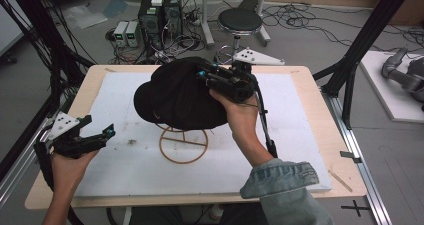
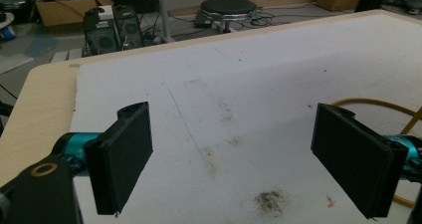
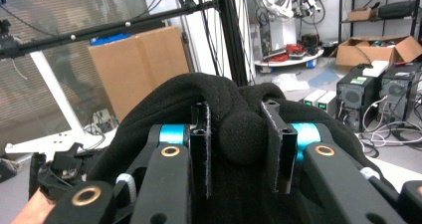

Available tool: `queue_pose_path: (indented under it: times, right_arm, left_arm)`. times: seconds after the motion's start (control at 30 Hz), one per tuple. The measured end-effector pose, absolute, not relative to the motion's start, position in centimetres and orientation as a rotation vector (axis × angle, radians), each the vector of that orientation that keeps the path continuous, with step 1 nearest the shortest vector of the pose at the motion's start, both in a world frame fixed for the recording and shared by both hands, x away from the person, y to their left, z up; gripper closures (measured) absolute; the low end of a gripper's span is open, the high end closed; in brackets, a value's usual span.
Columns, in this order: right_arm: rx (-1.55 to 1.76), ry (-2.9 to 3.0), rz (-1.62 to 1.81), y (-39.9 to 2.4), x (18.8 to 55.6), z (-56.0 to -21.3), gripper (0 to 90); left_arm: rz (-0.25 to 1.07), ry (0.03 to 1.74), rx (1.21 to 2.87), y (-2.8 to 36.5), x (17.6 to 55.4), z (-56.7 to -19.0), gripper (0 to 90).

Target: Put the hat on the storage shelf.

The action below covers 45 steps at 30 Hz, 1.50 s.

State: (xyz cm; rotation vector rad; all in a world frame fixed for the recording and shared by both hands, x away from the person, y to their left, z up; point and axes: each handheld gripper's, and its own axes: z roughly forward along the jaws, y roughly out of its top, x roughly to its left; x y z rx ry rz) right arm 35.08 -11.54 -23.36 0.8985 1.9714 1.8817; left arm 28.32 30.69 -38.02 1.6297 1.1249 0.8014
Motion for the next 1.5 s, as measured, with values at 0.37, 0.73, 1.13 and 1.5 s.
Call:
queue_pose_path:
  times: [0.37,0.73,1.13,1.5]
  right_arm:
    - [0.877,2.036,1.829,-10.0,35.0,-24.5,69.3]
    - [0.895,2.096,1.82,-9.5,35.3,-25.4,65.4]
    - [0.944,2.164,1.831,-9.1,36.0,-26.6,49.4]
    - [0.959,2.138,1.85,-9.6,36.0,-26.5,41.4]
  left_arm:
    - [0.801,1.126,1.628,30.8,28.3,-38.0,16.6]
    - [0.801,1.121,1.631,30.7,28.3,-37.9,16.8]
    - [0.801,1.121,1.637,30.6,28.3,-38.0,16.8]
    - [0.799,1.121,1.634,30.7,28.3,-38.0,16.8]
